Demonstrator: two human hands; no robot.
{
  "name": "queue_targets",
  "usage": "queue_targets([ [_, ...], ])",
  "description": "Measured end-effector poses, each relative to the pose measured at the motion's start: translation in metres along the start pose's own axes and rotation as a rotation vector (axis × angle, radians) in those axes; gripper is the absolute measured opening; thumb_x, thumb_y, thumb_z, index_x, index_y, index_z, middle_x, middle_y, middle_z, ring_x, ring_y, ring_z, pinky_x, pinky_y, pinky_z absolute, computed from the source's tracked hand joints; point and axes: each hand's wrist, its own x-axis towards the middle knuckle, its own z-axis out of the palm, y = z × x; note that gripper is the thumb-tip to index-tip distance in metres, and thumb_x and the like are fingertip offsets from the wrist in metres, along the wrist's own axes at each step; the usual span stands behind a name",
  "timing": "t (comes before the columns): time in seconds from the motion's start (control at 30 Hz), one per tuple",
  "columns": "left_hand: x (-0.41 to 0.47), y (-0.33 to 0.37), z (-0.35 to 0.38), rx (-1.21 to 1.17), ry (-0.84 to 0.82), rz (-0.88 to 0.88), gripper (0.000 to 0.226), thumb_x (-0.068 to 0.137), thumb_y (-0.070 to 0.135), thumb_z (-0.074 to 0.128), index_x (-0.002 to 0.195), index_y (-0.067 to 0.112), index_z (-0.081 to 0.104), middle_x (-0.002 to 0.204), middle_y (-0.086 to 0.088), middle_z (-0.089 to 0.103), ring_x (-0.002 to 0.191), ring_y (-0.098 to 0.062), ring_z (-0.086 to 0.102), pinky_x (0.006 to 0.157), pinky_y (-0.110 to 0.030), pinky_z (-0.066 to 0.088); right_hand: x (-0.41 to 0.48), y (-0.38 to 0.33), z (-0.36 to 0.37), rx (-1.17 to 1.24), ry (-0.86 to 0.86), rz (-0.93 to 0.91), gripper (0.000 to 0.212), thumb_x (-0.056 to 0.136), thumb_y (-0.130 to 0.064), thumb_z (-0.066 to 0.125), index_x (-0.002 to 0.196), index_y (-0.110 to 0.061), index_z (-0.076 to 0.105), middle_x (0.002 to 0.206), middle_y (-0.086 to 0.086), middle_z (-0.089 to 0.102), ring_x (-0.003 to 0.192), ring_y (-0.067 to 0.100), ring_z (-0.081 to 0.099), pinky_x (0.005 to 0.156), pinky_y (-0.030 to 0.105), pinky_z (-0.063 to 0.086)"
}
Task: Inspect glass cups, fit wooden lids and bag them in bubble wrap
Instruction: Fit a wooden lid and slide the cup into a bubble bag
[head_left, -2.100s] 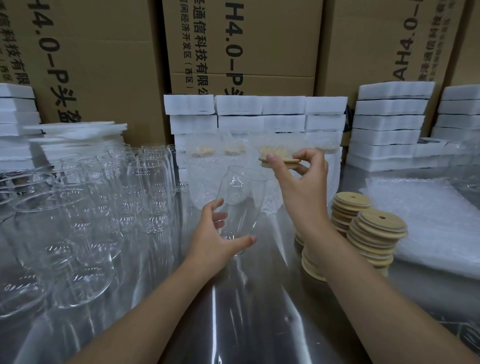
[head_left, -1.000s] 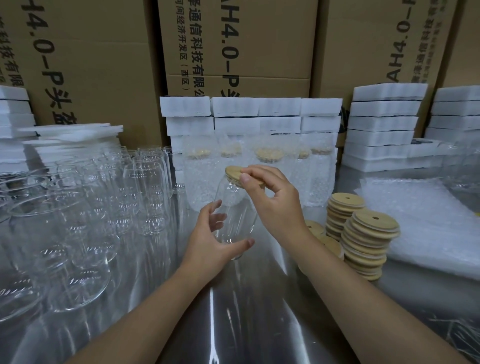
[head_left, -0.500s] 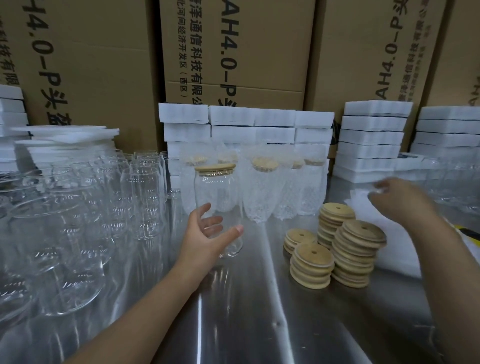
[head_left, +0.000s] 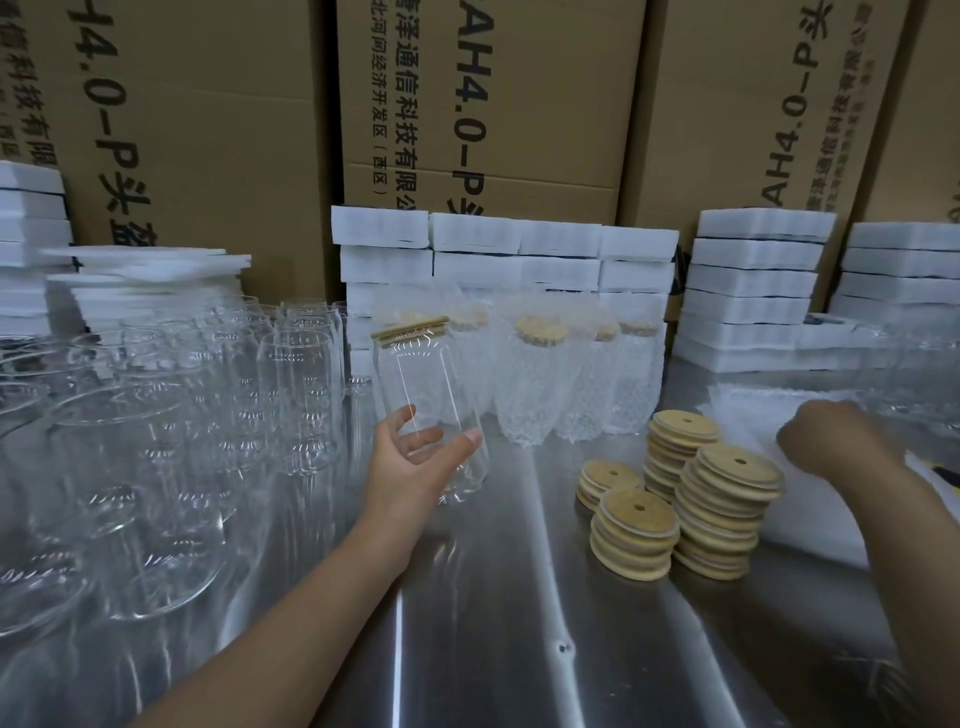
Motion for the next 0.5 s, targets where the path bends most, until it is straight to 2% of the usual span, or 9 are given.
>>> queue_targets([
  [0.1,0.000,0.001,-0.001,0.011,0.019,0.042,0.074,0.075,0.026,0.080,0.136,0.026,0.038,0.117,-0.001,0.061,0.112,-0.024,0.063,0.072,-0.030,0.051,-0.016,-0.019,-0.025,0.040,0.217,-0.124,0.032,0.096,-0.011,0.038,0.111,0.008,0.059,0.121,0.031,0.052,0.113,0.044,0.047,0.097,0.045,0.040],
  [0.17,0.000,0.002,-0.001,0.023,0.029,0.069,0.074,0.074,0.027,0.080,0.136,0.027,0.038,0.114,0.004,0.060,0.112,-0.020,0.063,0.082,-0.037,0.052,-0.038,-0.040,-0.038,0.184,0.382,-0.325,0.027,0.097,-0.008,0.040,0.089,0.006,0.062,0.100,0.029,0.057,0.099,0.043,0.052,0.085,0.044,0.042],
  [0.23,-0.001,0.003,-0.001,0.030,0.038,0.094,0.074,0.072,0.028,0.082,0.132,0.030,0.038,0.112,0.008,0.059,0.111,-0.017,0.063,0.088,-0.043,0.052,-0.068,-0.065,-0.042,0.375,0.457,-0.516,0.026,0.098,-0.009,0.042,0.080,0.001,0.059,0.088,0.020,0.056,0.086,0.036,0.052,0.072,0.039,0.040],
  [0.3,-0.002,0.006,-0.001,0.032,0.048,0.121,0.080,0.068,0.031,0.088,0.131,0.031,0.038,0.112,0.009,0.059,0.109,-0.011,0.062,0.091,-0.045,0.054,-0.093,-0.093,-0.034,0.483,0.414,-0.611,0.019,0.099,-0.013,0.043,0.090,-0.003,0.057,0.093,0.010,0.051,0.080,0.028,0.050,0.067,0.035,0.038],
  [0.37,-0.003,0.008,-0.001,0.038,0.055,0.152,0.084,0.060,0.038,0.083,0.130,0.032,0.039,0.112,0.009,0.060,0.108,-0.007,0.062,0.088,-0.042,0.055,-0.110,-0.120,-0.012,0.430,0.276,-0.689,0.012,0.098,-0.009,0.042,0.096,-0.006,0.053,0.097,0.007,0.046,0.076,0.026,0.050,0.065,0.031,0.034],
  [0.43,-0.004,0.009,-0.001,0.034,0.051,0.177,0.086,0.056,0.044,0.080,0.130,0.033,0.038,0.114,0.009,0.059,0.109,-0.008,0.061,0.078,-0.033,0.057,-0.122,-0.144,0.013,0.382,0.107,-0.733,0.011,0.097,-0.005,0.040,0.095,-0.004,0.051,0.097,0.013,0.049,0.078,0.027,0.051,0.066,0.028,0.034],
  [0.5,-0.005,0.011,-0.002,0.027,0.044,0.197,0.094,0.049,0.053,0.080,0.131,0.035,0.037,0.115,0.009,0.059,0.110,-0.008,0.061,0.066,-0.021,0.054,-0.130,-0.159,0.037,0.401,-0.043,-0.726,0.019,0.098,-0.008,0.041,0.101,0.002,0.057,0.104,0.016,0.058,0.089,0.028,0.056,0.071,0.031,0.041],
])
